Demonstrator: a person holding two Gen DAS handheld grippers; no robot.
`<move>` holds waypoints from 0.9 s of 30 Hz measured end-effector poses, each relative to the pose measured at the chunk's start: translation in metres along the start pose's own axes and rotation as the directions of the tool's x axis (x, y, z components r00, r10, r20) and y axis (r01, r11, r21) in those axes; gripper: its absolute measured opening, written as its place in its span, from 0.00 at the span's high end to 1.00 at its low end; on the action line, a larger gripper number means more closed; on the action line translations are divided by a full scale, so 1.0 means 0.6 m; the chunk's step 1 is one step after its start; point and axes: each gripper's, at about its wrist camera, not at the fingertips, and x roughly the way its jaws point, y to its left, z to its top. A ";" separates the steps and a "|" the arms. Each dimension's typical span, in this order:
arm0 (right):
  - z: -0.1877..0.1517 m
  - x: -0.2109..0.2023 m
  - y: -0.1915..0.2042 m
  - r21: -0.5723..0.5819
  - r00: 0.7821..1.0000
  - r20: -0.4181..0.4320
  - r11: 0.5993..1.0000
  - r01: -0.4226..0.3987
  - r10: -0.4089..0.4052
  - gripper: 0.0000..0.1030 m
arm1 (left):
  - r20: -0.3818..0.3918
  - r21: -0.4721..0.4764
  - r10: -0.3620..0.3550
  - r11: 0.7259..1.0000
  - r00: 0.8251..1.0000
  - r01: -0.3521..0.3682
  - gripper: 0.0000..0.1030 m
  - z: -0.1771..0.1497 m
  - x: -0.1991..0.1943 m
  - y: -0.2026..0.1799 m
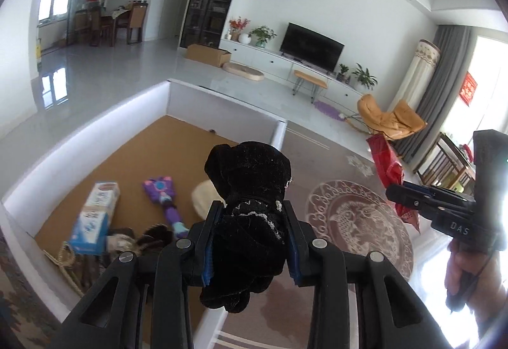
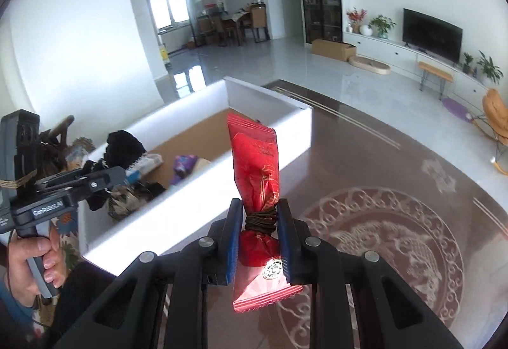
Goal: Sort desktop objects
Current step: 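Carry black glove and red candy over the white bin and open both tools, then withdraw both open tools from above the bin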
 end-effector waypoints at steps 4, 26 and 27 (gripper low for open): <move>0.078 0.097 0.110 -0.015 0.989 -0.020 0.989 -0.150 0.150 0.79 | -0.067 -0.044 0.125 0.991 0.990 -0.128 0.66 0.044 0.031 0.106; 0.074 0.253 0.170 -0.012 0.965 -0.261 1.000 -0.028 0.024 0.12 | -0.101 -0.027 0.462 0.884 0.881 -0.467 0.07 0.004 0.048 0.141; 0.079 0.243 0.165 -0.018 0.967 -0.254 1.000 -0.014 0.009 0.10 | -0.086 -0.024 0.475 0.878 0.876 -0.478 0.07 0.002 0.039 0.135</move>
